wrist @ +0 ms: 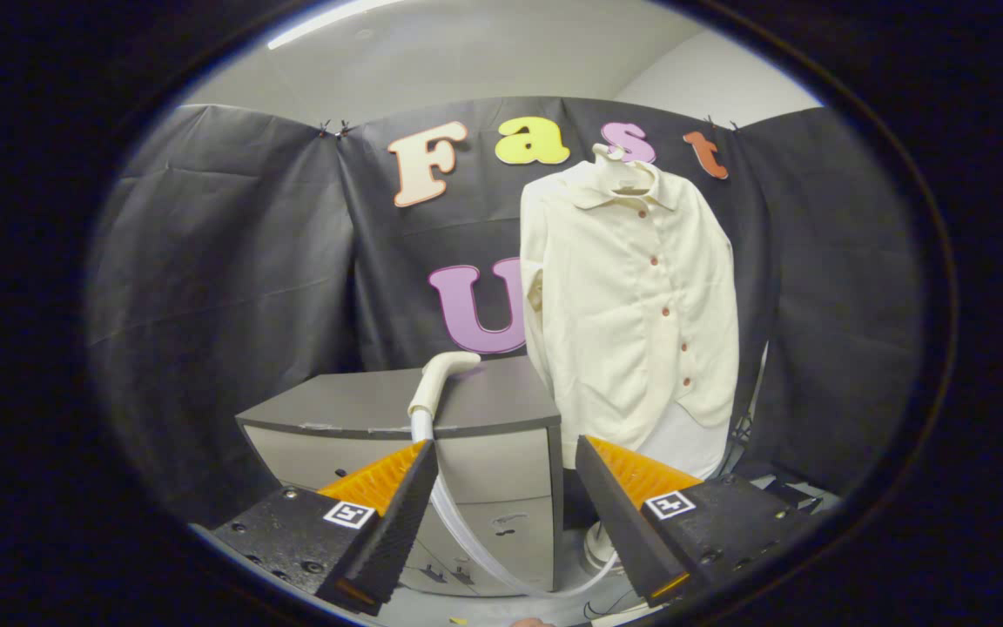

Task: Iron the clothes twice with a garment steamer, once on the left side and once on the right side.

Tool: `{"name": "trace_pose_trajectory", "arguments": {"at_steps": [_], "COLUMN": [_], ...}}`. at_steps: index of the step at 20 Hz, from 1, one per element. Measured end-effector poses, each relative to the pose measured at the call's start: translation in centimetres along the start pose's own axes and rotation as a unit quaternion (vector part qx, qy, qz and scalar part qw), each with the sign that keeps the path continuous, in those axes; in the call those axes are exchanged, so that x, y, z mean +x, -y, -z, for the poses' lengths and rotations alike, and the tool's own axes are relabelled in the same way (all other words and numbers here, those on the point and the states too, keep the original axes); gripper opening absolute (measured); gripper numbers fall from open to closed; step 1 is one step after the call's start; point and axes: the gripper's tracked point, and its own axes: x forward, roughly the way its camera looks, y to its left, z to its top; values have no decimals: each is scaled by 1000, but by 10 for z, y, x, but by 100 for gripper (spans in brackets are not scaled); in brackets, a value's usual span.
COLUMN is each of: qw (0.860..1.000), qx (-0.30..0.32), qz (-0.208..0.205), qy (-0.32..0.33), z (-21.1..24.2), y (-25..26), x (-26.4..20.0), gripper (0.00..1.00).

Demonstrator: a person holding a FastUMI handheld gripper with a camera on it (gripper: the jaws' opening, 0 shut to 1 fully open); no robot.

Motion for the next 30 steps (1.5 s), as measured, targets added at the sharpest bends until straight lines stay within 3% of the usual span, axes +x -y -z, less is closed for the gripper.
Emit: {"name": "trace_pose_trajectory", "arguments": {"at_steps": [19,30], "qw": [999,999], "qx": [-23,-20], "qz": [-35,-33], "qy": [-2,-30], "z": [-15,-13], "y": [-73,-111], "x": [58,129], "gripper": [97,97]}}
